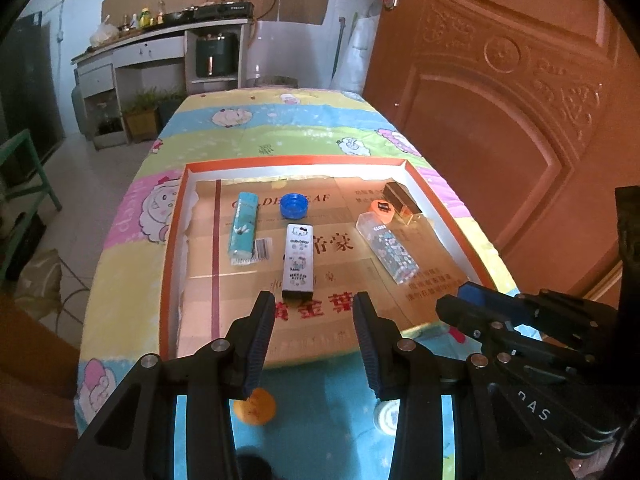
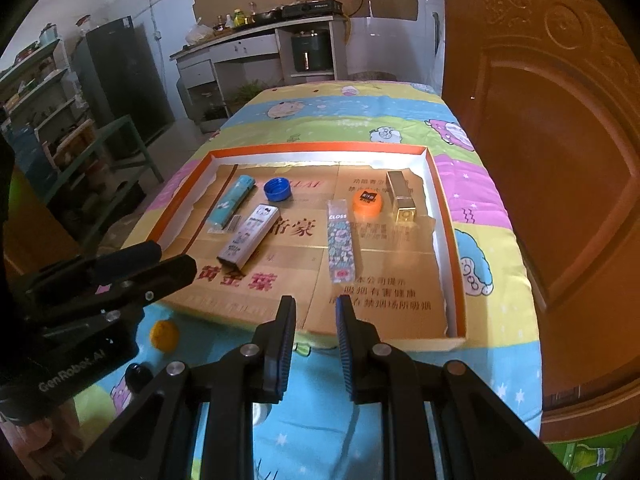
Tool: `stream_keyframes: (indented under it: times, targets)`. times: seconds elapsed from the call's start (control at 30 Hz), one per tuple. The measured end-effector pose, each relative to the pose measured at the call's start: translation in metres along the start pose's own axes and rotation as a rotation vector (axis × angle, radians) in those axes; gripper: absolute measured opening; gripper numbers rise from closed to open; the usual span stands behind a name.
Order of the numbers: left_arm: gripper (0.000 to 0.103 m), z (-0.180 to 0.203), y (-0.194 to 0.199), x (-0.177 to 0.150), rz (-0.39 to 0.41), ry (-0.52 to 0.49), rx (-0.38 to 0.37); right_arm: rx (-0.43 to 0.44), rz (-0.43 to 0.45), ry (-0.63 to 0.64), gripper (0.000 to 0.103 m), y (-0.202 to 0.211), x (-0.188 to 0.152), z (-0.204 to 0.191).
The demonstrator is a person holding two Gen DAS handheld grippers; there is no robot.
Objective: Organize rigid objects
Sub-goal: 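Lift both open tools out of the tray toward the black cap and white container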
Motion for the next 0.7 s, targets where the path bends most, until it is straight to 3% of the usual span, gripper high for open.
stream_keyframes:
  times: [0.7]
  targets:
    - [0.042, -0.006, 0.064, -0.045, 0.054, 0.029, 0.013, 0.025, 0.039, 0.037, 0.021, 0.047, -0.04, -0.021]
Point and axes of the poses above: each gripper's, at about its wrist camera, not at the fingertips, and y roughly against the way its jaws point, z to its right, x to its top, the point moved 7 cm from there along -y, roughly the way its jaws point, and after that the axes turned 12 degrees about -x, right-handed, at the moved point
